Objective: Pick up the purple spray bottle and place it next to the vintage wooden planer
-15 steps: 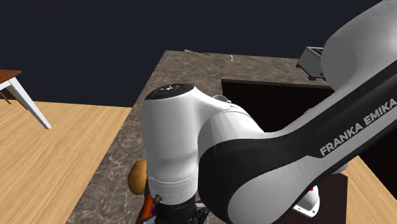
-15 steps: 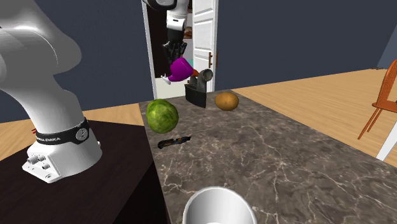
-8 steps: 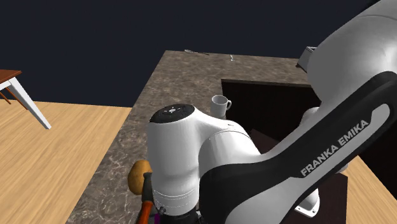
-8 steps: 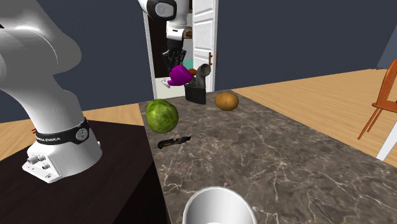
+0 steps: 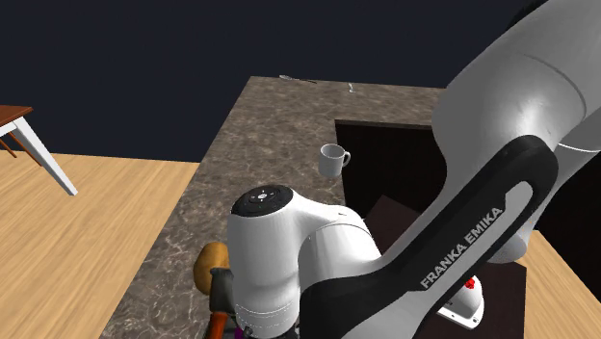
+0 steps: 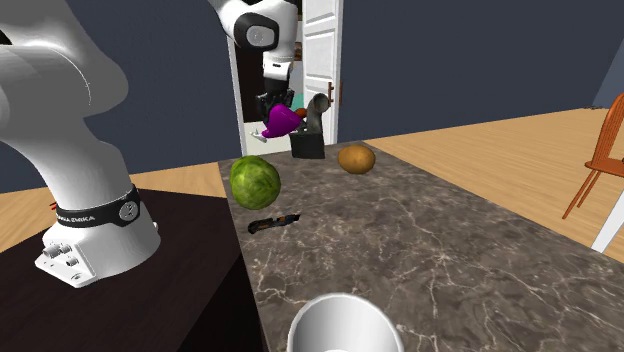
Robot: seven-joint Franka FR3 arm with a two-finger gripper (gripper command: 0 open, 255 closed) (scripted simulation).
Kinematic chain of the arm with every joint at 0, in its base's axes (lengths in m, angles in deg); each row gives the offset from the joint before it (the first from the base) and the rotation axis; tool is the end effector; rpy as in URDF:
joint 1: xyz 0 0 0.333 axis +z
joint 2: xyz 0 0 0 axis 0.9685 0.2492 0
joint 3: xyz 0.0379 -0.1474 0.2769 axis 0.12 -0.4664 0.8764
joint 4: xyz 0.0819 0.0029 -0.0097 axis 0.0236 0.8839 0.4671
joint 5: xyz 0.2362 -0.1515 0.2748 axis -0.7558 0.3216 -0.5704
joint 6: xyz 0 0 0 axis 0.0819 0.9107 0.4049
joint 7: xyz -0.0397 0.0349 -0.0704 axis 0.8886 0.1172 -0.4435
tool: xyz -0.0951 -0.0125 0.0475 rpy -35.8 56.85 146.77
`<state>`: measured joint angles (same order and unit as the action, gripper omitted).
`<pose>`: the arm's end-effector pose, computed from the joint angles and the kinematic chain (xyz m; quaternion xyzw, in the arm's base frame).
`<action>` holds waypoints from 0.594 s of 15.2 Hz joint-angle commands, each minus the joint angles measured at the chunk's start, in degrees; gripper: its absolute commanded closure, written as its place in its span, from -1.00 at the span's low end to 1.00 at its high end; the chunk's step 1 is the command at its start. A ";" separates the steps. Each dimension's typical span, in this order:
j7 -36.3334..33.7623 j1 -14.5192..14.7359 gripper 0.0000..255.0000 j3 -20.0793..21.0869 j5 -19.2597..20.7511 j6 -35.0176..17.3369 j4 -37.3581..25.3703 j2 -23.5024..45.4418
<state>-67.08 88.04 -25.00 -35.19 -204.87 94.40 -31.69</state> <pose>0.2189 0.4456 0.3370 -0.9498 0.2671 0.1405 0.0826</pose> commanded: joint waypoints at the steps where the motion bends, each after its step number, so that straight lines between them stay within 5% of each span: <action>1: -0.23 -0.25 1.00 0.05 0.99 -2.27 0.77 1.85; 9: -0.86 -0.26 1.00 0.37 2.58 -5.09 1.46 4.41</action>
<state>-67.83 88.08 -24.28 -32.69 -209.73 95.54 -27.56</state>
